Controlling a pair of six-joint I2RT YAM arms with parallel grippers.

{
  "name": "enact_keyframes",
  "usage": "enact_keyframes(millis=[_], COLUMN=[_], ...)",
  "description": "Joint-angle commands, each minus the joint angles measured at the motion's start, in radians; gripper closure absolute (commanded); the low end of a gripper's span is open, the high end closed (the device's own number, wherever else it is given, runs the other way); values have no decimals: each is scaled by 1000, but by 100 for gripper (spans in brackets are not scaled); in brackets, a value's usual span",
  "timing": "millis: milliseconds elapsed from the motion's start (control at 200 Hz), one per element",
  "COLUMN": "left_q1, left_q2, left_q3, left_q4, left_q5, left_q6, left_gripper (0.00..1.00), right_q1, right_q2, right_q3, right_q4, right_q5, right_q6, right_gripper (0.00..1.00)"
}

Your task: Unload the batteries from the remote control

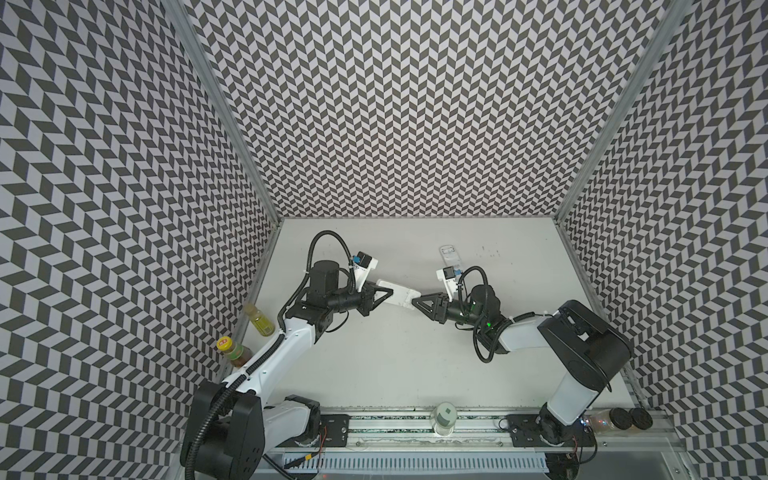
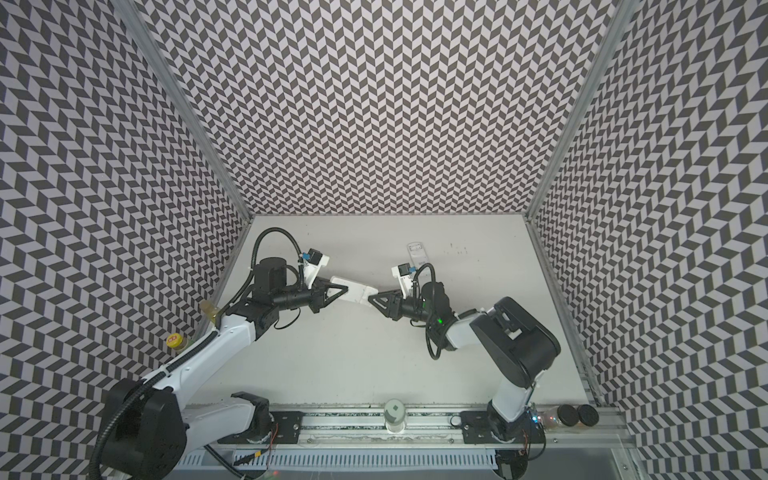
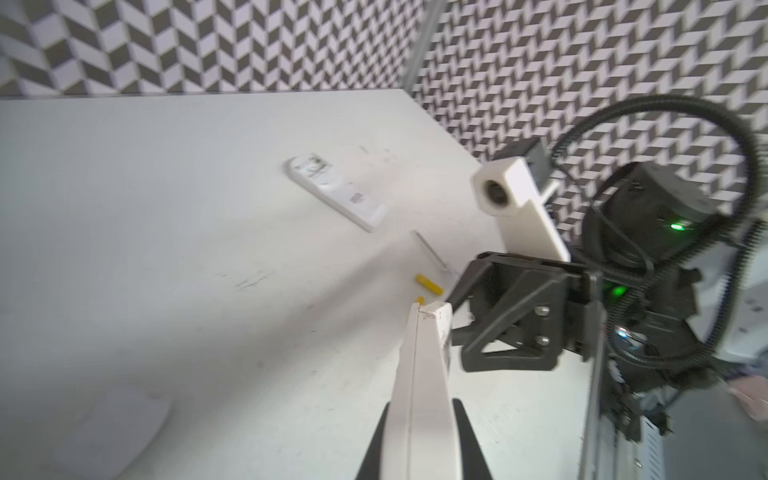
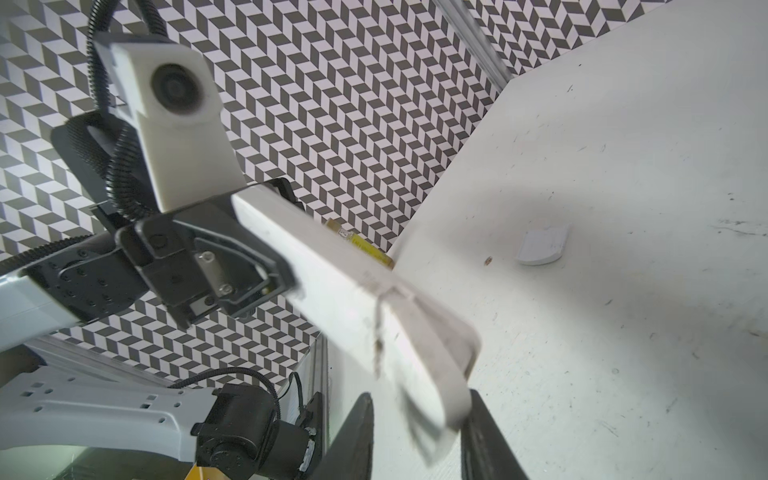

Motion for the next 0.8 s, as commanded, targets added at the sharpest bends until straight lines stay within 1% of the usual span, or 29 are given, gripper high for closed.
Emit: enact_keyframes(millis=[0, 30, 135, 200, 255, 326, 381, 456, 521, 606, 681, 741, 791], left_q1=[10, 10, 5, 6, 9, 6, 0, -1, 3, 1, 1, 5, 7], left_q2=[-2, -1, -2, -3, -4, -4, -5, -8, -8, -4, -8, -13, -14], left_q3=[-3, -8, -14, -3, -7, -20, -14, 4, -1, -10, -1, 0, -7], left_q4=[16, 21, 25, 15, 22, 31, 15, -10, 0, 12, 2, 2, 9], left_q5=[-69, -71, -83, -67, -55, -70, -98, -109, -99, -110, -118, -119, -140], left_q6=[-1, -1, 1, -4, -2, 13, 36, 53, 57, 60, 58, 57, 58], left_gripper=[100, 100, 100, 100, 100, 100, 100, 100, 100, 100, 100, 100, 100], right_q1=[-1, 0, -2, -2, -2, -4, -4, -3, -2, 2, 11, 22, 31], right_q2=[-43, -43, -33, -25, -22, -27, -34, -36, -18, 21, 43, 61, 85], right_q3=[-6, -9, -13, -7, 3, 14, 19, 32, 59, 104, 134, 163, 190], right_q4=[60, 66, 66, 84, 91, 38, -25, -90, -135, -169, -187, -207, -226], right_q5=[-1, -5, 4, -7, -19, -2, 28, 73, 95, 109, 147, 169, 172], right_q6=[5, 3, -6, 15, 17, -25, -61, -78, -85, -75, -46, -42, -53], right_gripper=[66, 67, 75, 76, 75, 68, 60, 49, 43, 39, 35, 34, 33])
